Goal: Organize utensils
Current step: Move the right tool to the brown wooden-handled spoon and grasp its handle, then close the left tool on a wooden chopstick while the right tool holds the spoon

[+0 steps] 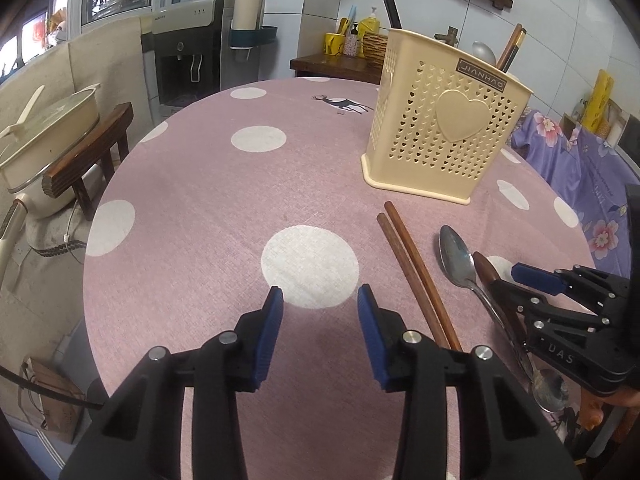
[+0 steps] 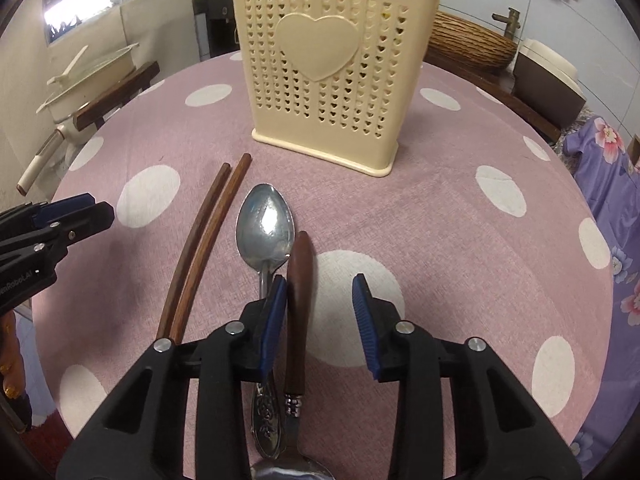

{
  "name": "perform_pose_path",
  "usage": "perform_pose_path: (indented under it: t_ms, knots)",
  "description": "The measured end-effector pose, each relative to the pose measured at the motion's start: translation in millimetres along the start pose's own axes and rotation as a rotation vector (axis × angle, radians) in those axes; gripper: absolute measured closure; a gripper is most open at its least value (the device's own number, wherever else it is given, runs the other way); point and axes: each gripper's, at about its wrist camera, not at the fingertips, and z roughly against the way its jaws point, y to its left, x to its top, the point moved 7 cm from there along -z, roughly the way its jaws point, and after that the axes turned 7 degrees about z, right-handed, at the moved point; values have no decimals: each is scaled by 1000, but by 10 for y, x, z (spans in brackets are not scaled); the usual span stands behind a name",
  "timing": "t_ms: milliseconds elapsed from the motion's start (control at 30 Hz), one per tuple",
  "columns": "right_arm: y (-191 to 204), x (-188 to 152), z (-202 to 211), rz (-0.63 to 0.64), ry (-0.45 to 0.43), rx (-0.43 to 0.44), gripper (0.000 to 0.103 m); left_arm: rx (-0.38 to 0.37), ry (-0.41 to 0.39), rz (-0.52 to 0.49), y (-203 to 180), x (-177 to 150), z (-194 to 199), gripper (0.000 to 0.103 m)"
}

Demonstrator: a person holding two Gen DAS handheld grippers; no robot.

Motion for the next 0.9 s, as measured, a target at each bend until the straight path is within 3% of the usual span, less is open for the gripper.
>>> perform_pose_path:
  t_ms: [300, 400, 900]
  knots:
    - [39, 3, -74, -15, 12, 58, 78, -21, 31, 10, -45, -28, -56, 64]
    - [24, 1, -72, -20, 8, 60, 87, -35, 49, 7, -106, -38, -86, 64]
    - [-240, -214, 48, -110, -3, 44, 87, -60, 94, -59, -546, -45, -286, 64]
